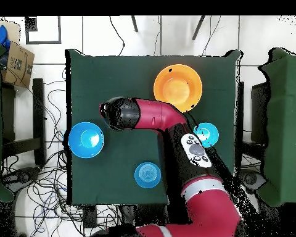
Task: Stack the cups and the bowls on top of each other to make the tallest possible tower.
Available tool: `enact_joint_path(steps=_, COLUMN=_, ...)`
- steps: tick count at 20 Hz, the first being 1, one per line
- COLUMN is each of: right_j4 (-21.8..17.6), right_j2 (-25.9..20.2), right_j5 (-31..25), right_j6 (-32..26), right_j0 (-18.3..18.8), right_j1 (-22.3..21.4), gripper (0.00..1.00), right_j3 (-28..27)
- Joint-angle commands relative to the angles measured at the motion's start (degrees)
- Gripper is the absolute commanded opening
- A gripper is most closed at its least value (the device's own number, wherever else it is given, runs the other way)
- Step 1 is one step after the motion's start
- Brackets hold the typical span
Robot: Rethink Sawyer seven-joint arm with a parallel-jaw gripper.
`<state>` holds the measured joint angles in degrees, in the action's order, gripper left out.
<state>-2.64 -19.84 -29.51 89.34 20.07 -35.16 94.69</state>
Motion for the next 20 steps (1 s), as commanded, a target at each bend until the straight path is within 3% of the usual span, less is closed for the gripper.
enact_joint_path(steps=1, right_j4=-6.83, right_j2=-9.14, right_j5=-3.85, right_j6=-11.26, right_j0=2.03, right_j1=2.81, gripper=1.00, right_j3=2.83)
enact_joint_path(steps=8, right_j4=-7.05, right_j2=-17.90, right_j5=-7.41, right_j6=-14.16, right_j0=5.94, right_j1=6.28, gripper=1.00, right_j3=2.39)
enact_joint_path(steps=14, right_j4=-6.02, right_j2=-26.48, right_j5=-9.93, right_j6=-14.44, right_j0=10.30, right_j1=8.00, gripper=1.00, right_j3=5.07)
enact_joint_path(steps=20, right_j4=-8.79, right_j2=-29.04, right_j5=-9.54, right_j6=-13.43, right_j0=11.74, right_j1=9.85, gripper=1.00, right_j3=5.73)
